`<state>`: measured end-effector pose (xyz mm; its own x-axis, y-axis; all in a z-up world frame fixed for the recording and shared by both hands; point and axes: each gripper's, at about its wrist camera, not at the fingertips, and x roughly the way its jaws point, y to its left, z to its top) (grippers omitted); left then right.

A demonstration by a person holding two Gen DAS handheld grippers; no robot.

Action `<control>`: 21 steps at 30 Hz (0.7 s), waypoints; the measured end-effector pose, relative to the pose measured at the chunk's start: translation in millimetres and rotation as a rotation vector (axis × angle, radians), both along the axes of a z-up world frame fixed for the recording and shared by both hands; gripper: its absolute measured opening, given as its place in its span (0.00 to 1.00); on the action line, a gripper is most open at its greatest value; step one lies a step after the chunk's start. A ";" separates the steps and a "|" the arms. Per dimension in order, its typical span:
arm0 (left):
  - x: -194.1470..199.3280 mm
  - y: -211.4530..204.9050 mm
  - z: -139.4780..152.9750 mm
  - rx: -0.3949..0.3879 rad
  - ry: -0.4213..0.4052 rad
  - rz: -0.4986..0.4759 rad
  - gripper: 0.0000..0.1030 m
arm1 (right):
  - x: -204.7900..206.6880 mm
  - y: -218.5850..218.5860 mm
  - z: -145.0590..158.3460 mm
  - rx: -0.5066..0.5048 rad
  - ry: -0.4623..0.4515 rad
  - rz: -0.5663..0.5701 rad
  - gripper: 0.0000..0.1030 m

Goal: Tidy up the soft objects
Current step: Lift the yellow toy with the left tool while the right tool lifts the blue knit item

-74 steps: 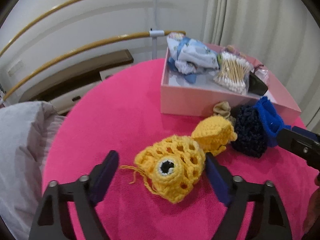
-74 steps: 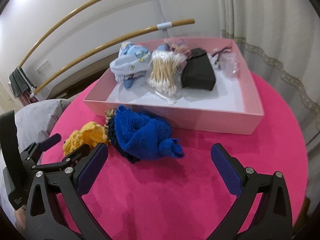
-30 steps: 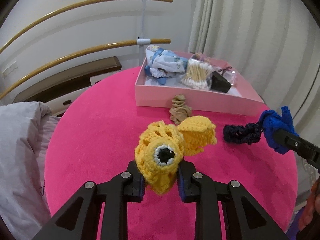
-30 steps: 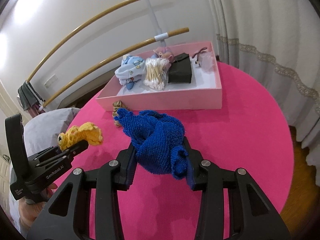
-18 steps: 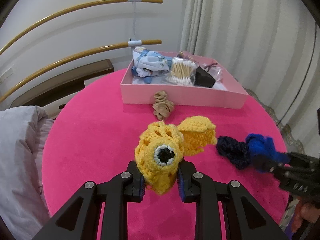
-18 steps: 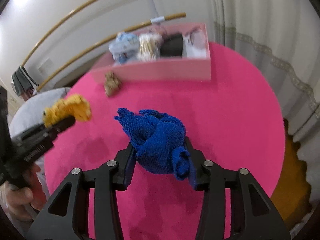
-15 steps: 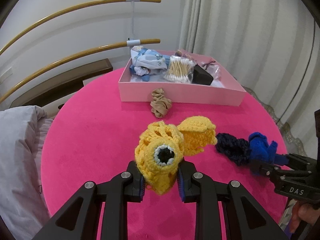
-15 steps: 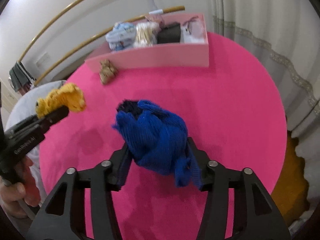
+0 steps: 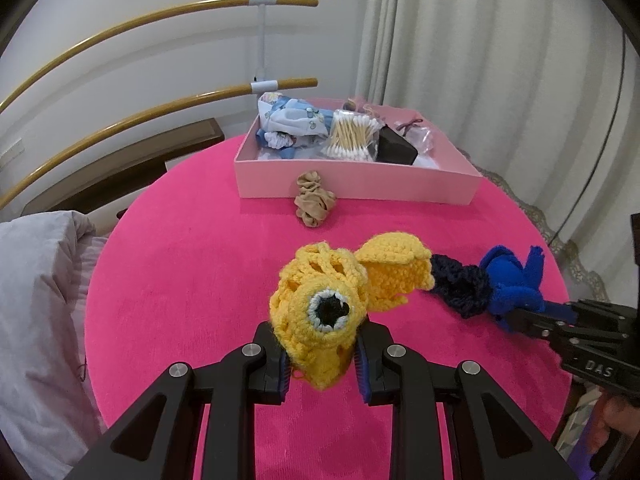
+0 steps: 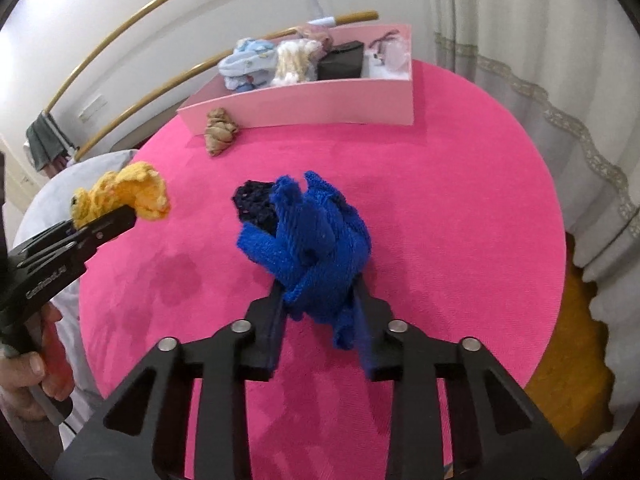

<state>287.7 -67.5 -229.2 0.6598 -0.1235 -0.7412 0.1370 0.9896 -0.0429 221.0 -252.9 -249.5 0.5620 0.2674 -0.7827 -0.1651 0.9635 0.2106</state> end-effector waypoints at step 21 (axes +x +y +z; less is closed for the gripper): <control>-16.3 -1.7 14.6 -0.020 -0.020 -0.013 0.22 | -22.1 -13.9 54.8 0.150 -0.132 0.022 0.23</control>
<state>271.4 -69.2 -214.6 0.6728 -0.1465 -0.7252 0.1505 0.9868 -0.0598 198.9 -266.8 -194.7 0.6500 0.3892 -0.6527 -0.2219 0.9187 0.3268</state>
